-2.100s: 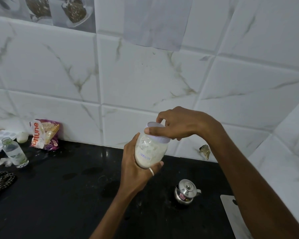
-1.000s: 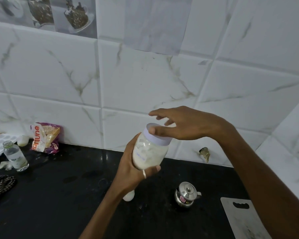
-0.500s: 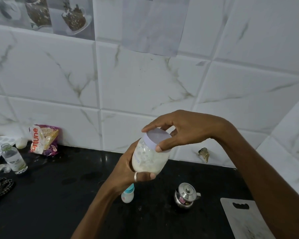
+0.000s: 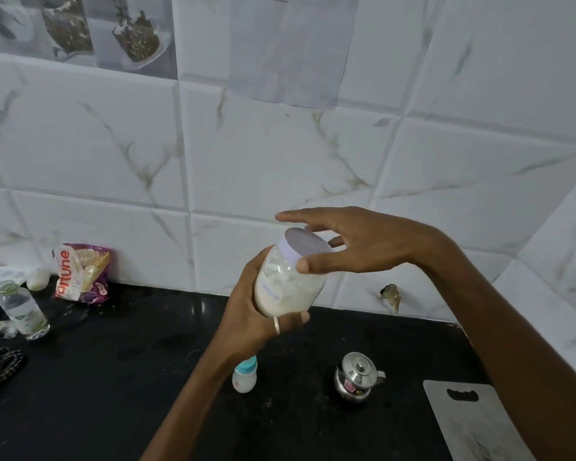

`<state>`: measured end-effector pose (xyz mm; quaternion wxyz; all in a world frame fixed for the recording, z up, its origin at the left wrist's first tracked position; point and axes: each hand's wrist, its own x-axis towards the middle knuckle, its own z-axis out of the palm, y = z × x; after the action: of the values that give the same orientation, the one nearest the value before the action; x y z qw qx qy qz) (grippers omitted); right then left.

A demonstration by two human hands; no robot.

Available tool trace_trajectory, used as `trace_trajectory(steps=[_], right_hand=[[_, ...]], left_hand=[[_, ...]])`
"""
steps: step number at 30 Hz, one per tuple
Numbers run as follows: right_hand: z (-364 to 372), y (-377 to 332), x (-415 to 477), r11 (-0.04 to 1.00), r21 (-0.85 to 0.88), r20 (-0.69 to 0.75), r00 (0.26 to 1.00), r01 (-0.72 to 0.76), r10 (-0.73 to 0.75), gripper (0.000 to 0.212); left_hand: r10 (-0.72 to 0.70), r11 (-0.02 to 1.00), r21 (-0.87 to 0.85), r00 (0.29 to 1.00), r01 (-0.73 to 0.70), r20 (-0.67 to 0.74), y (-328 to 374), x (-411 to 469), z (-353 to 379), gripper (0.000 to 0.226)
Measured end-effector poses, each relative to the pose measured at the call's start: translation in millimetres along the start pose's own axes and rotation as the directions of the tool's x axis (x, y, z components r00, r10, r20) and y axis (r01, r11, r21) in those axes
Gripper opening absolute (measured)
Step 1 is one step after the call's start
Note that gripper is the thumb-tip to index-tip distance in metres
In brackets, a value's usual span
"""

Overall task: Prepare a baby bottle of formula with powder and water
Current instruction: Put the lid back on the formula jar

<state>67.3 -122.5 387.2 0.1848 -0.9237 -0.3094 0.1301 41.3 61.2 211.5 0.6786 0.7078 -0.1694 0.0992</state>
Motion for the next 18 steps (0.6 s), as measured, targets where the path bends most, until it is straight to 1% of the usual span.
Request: trace_trajectory(steps=[2,3,5,7,9,12,14,15,17,18], right_hand=[[-4,0,-2,0.999,0.007,0.077,0.996,0.052,-0.052,0.071],[-5,1,-2,0.998,0.010,0.084,0.994,0.067,-0.067,0.069],[-7,2,-1,0.997,0.013,0.051,0.996,0.078,-0.079,0.064],[-6,1,0,0.998,-0.003,-0.017,0.998,0.065,-0.065,0.061],[-2,-2,1,0.999,-0.048,-0.117,0.993,0.007,-0.013,0.058],[6,-7,6,0.986,-0.113,-0.267,0.960,-0.120,0.086,0.057],[11,-9,8,0.978,-0.117,-0.317,0.940,-0.174,0.129,0.063],[12,-9,9,0.973,-0.133,-0.320,0.937,-0.190,0.140,0.071],[9,-7,8,0.961,-0.178,-0.300,0.942,-0.210,0.151,0.087],[6,-6,6,0.964,-0.167,-0.286,0.946,-0.205,0.152,0.090]], left_hand=[[-0.042,0.999,0.015,0.999,0.042,0.027,-2,3,-4,0.091],[-0.045,0.999,0.017,0.998,0.044,0.036,1,3,-5,0.092],[-0.034,0.999,0.024,0.999,0.033,0.037,2,4,-4,0.092],[-0.025,1.000,-0.002,1.000,0.025,0.007,-3,6,-1,0.092],[0.007,1.000,0.014,0.998,-0.007,-0.067,-7,7,4,0.095],[0.123,0.978,0.192,0.963,-0.077,-0.242,-5,6,16,0.103],[0.237,0.946,0.293,0.915,-0.141,-0.325,-2,1,24,0.105],[0.271,0.934,0.319,0.899,-0.159,-0.344,0,0,27,0.106],[0.250,0.948,0.274,0.908,-0.159,-0.335,8,1,26,0.103],[0.213,0.964,0.221,0.928,-0.148,-0.306,12,2,23,0.098]])
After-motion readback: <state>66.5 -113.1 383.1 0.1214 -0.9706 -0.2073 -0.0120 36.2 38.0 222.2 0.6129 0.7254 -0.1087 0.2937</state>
